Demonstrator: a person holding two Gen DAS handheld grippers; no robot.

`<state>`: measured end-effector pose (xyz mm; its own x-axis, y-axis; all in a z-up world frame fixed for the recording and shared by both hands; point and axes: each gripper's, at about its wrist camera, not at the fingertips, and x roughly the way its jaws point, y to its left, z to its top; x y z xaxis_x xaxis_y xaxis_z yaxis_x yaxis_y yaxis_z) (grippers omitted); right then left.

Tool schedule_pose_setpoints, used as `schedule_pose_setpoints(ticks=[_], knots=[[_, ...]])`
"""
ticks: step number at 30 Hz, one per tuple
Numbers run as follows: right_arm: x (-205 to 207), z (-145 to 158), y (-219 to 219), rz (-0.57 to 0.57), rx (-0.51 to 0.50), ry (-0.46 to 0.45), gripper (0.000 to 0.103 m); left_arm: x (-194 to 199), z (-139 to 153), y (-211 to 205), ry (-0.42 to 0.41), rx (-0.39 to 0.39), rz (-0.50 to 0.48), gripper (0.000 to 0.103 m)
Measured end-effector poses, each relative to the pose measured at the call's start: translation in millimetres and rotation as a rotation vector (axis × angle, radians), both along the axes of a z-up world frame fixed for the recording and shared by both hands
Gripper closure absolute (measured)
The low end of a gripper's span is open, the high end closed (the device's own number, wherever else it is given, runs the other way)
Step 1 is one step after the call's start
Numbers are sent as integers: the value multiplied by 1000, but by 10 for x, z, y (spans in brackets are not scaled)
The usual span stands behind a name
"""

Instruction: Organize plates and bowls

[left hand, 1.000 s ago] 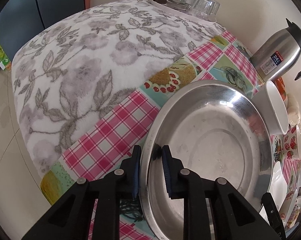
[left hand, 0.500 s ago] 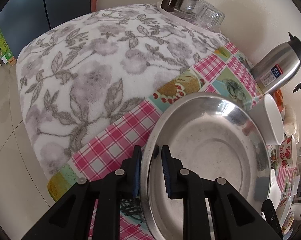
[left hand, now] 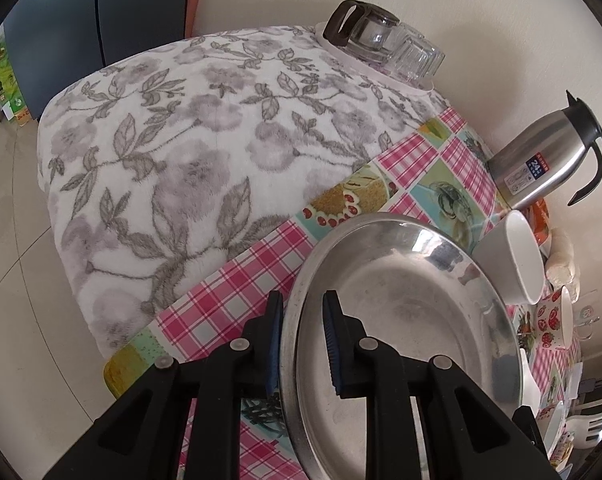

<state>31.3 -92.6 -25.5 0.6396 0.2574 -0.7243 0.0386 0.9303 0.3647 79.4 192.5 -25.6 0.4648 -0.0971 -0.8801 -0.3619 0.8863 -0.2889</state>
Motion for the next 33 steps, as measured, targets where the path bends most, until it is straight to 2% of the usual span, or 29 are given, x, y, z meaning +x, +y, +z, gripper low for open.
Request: schedule_pose_setpoints(ticks=[8, 22, 33], knots=[[-63, 141, 42, 13, -18, -46, 88, -35, 111, 45, -45, -29, 15, 82], [-189, 444, 37, 29, -32, -142, 88, -177, 440, 49, -192, -59, 18, 83], [-306, 526, -166, 3, -42, -161, 88, -231, 549, -196, -230, -73, -27, 83]])
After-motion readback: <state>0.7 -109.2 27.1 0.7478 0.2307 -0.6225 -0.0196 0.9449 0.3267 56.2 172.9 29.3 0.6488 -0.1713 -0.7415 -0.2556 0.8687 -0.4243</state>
